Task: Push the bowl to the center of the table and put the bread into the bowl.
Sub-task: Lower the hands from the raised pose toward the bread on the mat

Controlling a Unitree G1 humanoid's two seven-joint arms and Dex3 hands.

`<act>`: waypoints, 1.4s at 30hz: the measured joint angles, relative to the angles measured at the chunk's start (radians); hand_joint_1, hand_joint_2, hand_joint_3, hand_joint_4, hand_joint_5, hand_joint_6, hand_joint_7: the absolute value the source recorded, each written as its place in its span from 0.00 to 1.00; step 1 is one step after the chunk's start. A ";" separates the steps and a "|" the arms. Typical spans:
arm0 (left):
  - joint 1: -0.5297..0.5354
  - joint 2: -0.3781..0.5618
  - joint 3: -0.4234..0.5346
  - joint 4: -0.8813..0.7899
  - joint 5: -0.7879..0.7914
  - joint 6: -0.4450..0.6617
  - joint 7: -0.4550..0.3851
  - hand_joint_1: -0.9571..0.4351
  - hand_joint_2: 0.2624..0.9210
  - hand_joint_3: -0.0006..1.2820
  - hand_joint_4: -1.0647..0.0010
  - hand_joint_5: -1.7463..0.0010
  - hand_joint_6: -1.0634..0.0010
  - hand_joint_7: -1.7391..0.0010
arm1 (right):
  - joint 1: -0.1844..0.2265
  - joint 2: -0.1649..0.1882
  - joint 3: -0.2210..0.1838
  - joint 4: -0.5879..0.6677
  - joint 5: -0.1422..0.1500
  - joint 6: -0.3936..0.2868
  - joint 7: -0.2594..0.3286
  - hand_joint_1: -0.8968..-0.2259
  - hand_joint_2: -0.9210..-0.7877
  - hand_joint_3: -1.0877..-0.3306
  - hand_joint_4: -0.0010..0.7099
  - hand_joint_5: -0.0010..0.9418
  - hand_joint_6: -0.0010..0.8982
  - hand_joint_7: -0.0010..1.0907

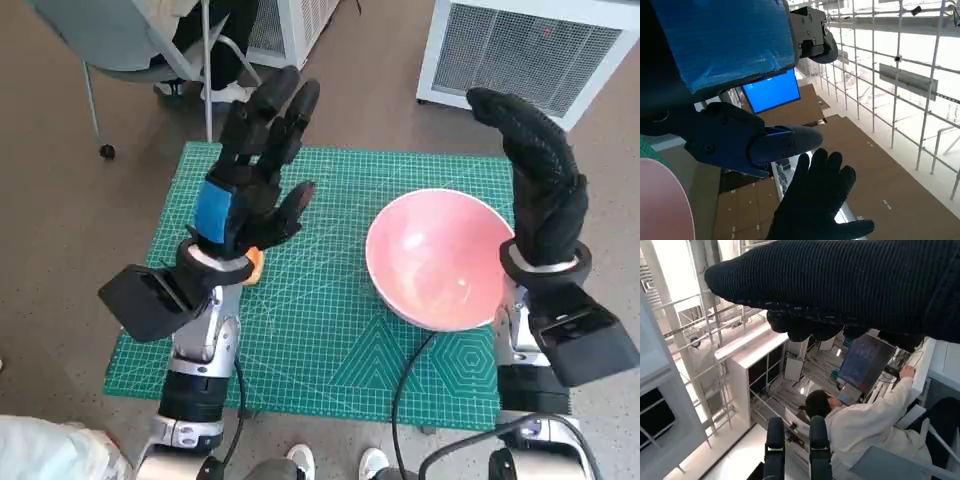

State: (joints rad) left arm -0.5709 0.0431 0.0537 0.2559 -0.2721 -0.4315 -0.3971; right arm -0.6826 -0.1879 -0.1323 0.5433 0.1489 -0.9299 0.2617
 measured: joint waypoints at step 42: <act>0.010 -0.003 0.006 -0.001 0.004 -0.028 0.024 0.43 1.00 0.33 0.84 0.99 1.00 0.67 | 0.115 -0.106 -0.241 0.608 0.010 -0.050 -0.217 0.58 0.00 0.31 0.45 0.00 0.16 0.36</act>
State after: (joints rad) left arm -0.5607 0.0399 0.0600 0.2552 -0.2679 -0.4591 -0.3732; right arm -0.5680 -0.2942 -0.3730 1.1511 0.1588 -0.9804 0.0442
